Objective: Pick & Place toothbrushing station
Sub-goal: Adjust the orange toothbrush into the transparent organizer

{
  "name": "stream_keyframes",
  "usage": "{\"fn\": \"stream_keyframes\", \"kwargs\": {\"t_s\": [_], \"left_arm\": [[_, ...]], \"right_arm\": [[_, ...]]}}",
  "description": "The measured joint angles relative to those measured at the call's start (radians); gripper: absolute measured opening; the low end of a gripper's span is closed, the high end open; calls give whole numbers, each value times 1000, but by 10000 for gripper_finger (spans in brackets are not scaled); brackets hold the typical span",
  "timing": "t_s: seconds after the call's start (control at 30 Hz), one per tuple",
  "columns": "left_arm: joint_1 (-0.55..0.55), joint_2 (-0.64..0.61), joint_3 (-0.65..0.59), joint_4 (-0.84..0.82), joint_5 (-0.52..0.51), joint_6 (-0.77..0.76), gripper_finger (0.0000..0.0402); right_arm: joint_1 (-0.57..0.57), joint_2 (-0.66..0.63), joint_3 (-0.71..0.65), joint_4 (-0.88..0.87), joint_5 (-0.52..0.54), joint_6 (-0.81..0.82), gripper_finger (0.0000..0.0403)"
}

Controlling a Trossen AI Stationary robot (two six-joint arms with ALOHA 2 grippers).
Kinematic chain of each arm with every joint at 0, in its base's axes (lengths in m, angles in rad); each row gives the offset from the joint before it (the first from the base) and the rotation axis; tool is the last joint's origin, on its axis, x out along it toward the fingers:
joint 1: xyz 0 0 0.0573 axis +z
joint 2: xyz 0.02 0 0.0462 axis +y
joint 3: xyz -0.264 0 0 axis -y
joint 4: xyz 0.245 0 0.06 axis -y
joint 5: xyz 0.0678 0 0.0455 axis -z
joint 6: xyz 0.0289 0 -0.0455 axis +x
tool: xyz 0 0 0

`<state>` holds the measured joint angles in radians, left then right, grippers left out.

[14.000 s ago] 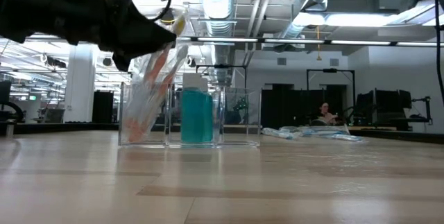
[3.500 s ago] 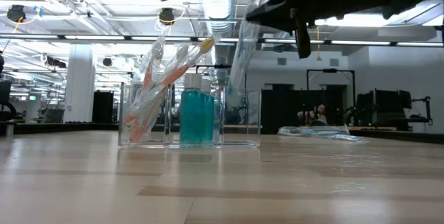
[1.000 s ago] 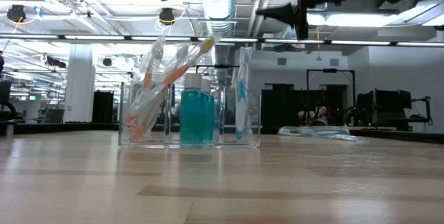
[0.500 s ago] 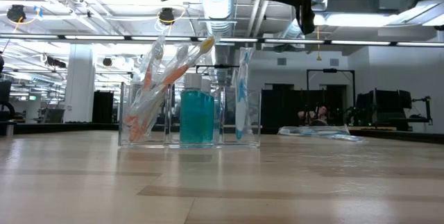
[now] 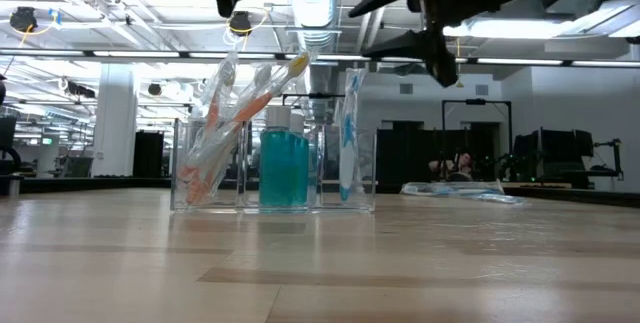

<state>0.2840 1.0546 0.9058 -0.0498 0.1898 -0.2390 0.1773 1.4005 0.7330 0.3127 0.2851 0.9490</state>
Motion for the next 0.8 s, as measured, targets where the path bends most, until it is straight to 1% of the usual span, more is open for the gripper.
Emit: {"fn": "stream_keyframes", "kwargs": {"t_s": [0.07,0.13,0.3,0.4,0.5,0.63,0.8], "left_arm": [[1,17,0,-3,0,4,92],[13,29,0,-26,0,5,92],[67,30,0,-120,1,30,92],[96,27,0,-122,38,31,92],[112,25,1,-121,68,31,92],[113,25,1,-124,73,32,92],[115,25,1,-131,100,33,92]], "right_arm": [[0,39,0,53,0,31,206],[-2,80,11,66,0,60,203],[-7,149,71,69,-16,59,191],[-20,182,114,66,-48,38,186],[-35,209,150,67,-70,19,185],[-55,240,190,63,-103,9,184],[-65,242,200,59,-123,9,173]]}}
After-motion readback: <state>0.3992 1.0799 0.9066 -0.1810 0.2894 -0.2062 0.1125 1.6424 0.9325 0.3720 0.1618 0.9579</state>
